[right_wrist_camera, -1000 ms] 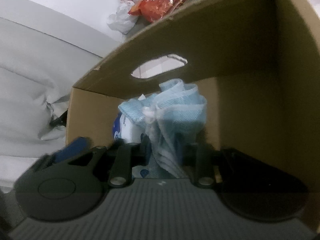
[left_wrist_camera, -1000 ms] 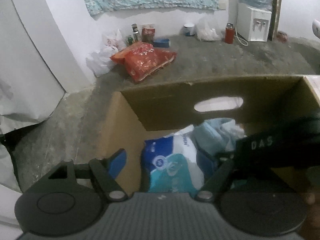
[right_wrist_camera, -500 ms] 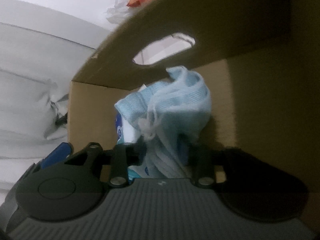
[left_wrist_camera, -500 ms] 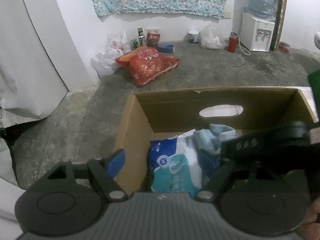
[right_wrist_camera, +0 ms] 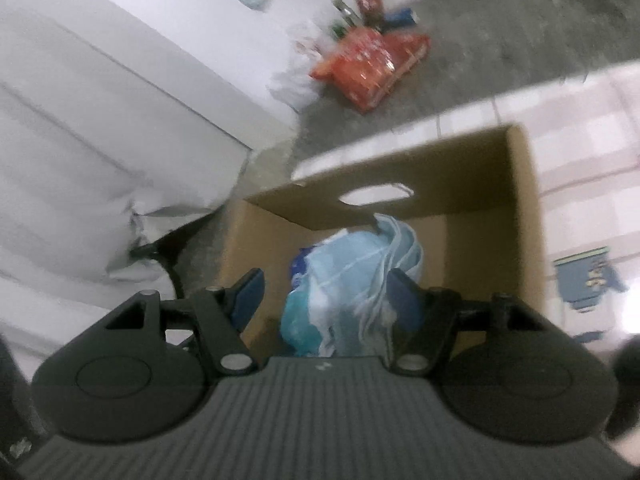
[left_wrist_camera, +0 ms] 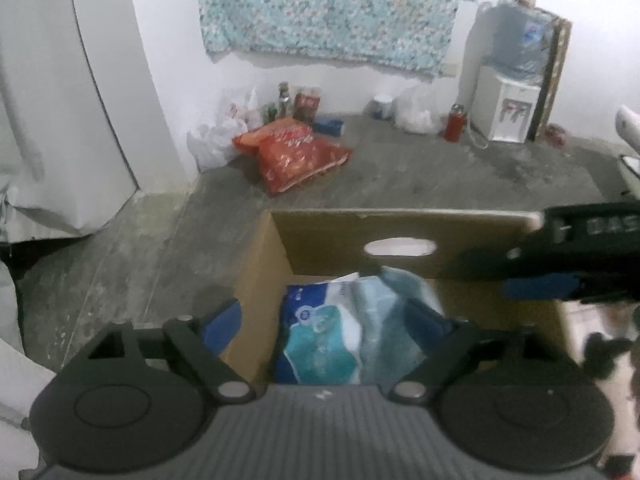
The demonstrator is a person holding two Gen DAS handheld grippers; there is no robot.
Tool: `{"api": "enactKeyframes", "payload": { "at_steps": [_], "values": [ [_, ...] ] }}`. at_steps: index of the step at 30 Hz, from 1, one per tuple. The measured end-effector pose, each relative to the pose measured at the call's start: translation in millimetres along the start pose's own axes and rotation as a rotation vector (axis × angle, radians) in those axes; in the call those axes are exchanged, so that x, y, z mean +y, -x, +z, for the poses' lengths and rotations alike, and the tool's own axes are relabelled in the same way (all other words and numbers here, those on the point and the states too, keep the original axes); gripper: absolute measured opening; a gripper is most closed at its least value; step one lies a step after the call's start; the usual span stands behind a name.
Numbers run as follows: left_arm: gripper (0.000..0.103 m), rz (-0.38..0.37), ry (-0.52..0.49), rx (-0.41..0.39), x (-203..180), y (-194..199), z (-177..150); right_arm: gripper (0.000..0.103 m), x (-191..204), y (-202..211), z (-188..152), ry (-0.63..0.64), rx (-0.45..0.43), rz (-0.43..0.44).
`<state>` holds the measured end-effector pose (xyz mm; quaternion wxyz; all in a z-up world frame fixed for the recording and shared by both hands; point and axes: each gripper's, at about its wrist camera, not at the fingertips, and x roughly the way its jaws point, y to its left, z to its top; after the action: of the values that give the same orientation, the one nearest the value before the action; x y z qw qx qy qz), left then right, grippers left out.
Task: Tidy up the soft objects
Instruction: 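Lower both items into the cardboard box and open both tools, then move left tool to the pink knitted pad while right tool returns over the bed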
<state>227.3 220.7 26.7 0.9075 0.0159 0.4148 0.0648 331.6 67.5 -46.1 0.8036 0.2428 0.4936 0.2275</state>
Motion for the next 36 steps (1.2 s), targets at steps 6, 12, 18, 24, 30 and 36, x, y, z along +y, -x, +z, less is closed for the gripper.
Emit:
{"api": "enactKeyframes", "payload": {
  "at_steps": [6,12,18,24,30,36],
  "values": [
    [0.099,-0.084,-0.018,-0.104,-20.0,73.5,-26.9,0.08,-6.3,114.1,-27.8,0.156,-0.099,0.057],
    [0.1,-0.28,-0.015,-0.136,-53.4,138.6,-69.9,0.087,-58.7,250.6,-81.1,0.261,-0.177,0.075],
    [0.1,-0.469,-0.049,-0.122,-105.4,177.4,-112.6,0.088,-133.4,370.4,-138.8,0.262,-0.255,-0.036],
    [0.1,-0.615,-0.083,-0.125,-172.2,182.6,-135.5,0.09,-190.6,446.8,-184.1,0.226,-0.354,-0.148],
    [0.1,-0.678,-0.163,-0.028,-260.8,144.5,-157.6,0.089,-238.0,435.1,-216.5,0.154,-0.363,-0.165],
    [0.093,-0.661,-0.271,0.066,-334.0,96.8,-184.0,0.057,-283.9,374.7,-213.8,0.028,-0.309,-0.149]
  ]
}}
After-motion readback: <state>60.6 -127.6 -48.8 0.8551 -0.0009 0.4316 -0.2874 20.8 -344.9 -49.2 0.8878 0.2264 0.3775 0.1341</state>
